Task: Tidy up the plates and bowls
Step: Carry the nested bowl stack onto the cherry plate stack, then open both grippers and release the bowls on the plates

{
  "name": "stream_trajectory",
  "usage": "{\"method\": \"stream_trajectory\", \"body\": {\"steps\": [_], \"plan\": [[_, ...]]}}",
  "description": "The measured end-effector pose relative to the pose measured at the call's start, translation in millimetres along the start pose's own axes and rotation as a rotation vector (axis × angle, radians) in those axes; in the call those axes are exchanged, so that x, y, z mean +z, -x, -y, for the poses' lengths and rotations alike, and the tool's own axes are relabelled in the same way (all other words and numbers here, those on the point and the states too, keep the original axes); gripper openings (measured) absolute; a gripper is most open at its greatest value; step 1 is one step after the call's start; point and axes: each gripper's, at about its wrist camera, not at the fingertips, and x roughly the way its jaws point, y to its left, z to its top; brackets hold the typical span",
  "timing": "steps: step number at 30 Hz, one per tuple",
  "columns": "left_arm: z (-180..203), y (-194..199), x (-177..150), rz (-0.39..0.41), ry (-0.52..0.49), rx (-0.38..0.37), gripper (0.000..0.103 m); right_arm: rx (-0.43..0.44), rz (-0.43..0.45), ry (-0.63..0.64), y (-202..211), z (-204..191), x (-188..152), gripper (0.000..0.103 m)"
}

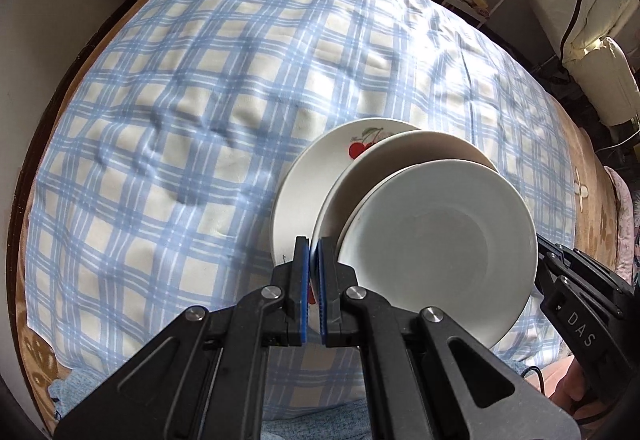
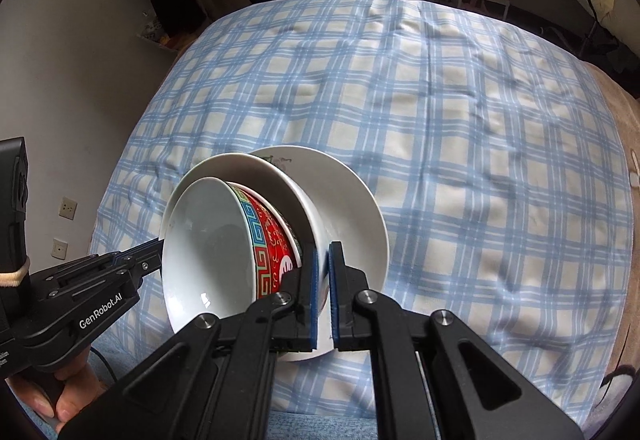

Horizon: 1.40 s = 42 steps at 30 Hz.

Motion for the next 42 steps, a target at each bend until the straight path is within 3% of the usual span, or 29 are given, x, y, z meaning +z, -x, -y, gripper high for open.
{"method": "stream_trajectory", "body": {"steps": [7,17,20,27,29,31,32,35,37,42], "plan": [[-2.1,-6.7,0.4,-0.003,-0.012,0.057,0.001,0.084,-0.039,-0.063,-24.5,10.7,-2.7,0.008],[0.0,-2.0,3.8,0.043,-0.051,0.051,0.006,0.083,-0.060,-0.054,-28.6,12.4,4.6,0.008],[-2.2,12.5,5.1,0.089,-0.052,0.038,0.011,0.092,-0.029,-0.057,-20.9,14.4,6.4,0.008],[-5.7,18.3,-2.8,0.104,-0.046,0.081,0.015,0.088,0.015,-0.067,-1.7,17.4,6.5,0.017],[-7.2,25.1,-7.2,0.127,-0.048,0.096,0.019,0.075,0.026,-0.055,4.6,15.5,2.6,0.027],[-6.3,34.7,-12.7,0.166,-0.068,0.140,0.025,0.048,0.065,-0.042,16.0,14.5,-1.9,0.049],[-5.7,39.5,-15.5,0.186,-0.078,0.160,0.032,0.043,0.087,-0.036,22.6,14.1,-4.4,0.054],[-2.7,55.7,-23.8,0.254,-0.103,0.201,0.049,0.073,0.146,-0.015,43.9,13.9,-11.5,0.058],[-0.9,67.9,-29.2,0.304,-0.113,0.231,0.054,0.095,0.186,-0.004,57.9,13.7,-16.1,0.069],[-0.2,101.1,-44.3,0.442,-0.110,0.266,0.068,0.114,0.304,0.037,95.0,11.4,-30.1,0.082]]}}
